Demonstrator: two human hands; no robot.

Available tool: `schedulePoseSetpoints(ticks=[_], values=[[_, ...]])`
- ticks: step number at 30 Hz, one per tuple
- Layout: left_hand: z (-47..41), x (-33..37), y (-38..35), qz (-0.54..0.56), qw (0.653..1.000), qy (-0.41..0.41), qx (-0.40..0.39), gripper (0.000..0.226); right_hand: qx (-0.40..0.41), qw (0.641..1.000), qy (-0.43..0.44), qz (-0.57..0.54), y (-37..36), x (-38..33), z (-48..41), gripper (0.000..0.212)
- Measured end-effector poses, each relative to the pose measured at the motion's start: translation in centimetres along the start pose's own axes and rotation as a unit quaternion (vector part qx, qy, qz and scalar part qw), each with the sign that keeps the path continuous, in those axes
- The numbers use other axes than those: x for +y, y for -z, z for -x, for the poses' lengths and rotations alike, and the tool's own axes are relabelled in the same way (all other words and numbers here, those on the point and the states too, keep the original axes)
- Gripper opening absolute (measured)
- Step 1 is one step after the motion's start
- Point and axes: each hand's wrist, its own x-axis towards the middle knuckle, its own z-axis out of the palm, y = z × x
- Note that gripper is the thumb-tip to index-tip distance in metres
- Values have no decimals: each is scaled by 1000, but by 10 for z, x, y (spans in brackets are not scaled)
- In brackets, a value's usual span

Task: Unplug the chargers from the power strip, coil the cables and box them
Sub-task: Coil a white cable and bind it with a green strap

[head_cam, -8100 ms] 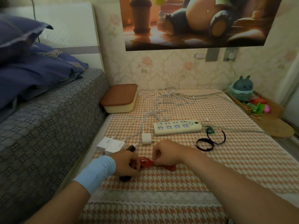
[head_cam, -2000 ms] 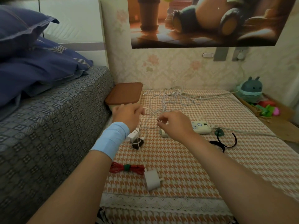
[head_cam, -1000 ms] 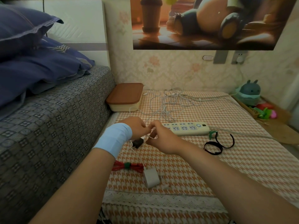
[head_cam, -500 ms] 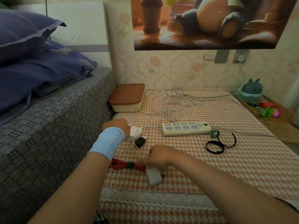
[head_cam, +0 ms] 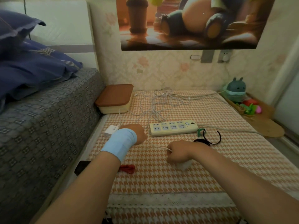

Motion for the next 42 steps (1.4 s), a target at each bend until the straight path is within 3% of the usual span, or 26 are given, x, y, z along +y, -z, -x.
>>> schedulePoseSetpoints(ticks=[5, 9, 11, 14, 16, 18, 22, 26, 31, 33, 38, 42], values=[[-8, 49, -18, -17, 992, -114, -50, 29, -67, 994, -60, 60, -8, 33, 9, 19], [-13, 82, -30, -46, 982, -152, -102, 33, -11, 1000, 13, 3, -2, 52, 22, 48], [-17, 93, -29, -66, 980, -151, -111, 33, 43, 996, 37, -68, 7, 64, 28, 55], [-26, 102, -20, -35, 984, -151, -83, 27, 219, 960, 28, -173, 21, 90, 23, 26], [-32, 108, -14, 11, 986, -163, -43, 26, 326, 928, -16, -177, 27, 113, 14, 23], [-40, 115, -12, 59, 984, -169, -7, 30, 373, 911, -50, -169, 30, 134, 1, 27], [-57, 132, -19, 154, 971, -179, 43, 28, 353, 927, -90, -89, 32, 161, -23, 40], [-76, 147, -31, 209, 962, -168, 50, 30, 307, 950, -57, -32, 32, 178, -40, 57], [-87, 158, -40, 250, 951, -167, 68, 34, 342, 935, -44, -79, 32, 187, -53, 36], [-88, 160, -41, 285, 938, -178, 86, 36, 372, 919, -42, -122, 34, 188, -55, 27], [-84, 162, -34, 390, 892, -194, 118, 54, 456, 870, -34, -187, 50, 172, -41, 27], [-81, 156, -24, 563, 805, -164, 93, 51, 396, 861, 66, -312, 56, 143, -22, 24]])
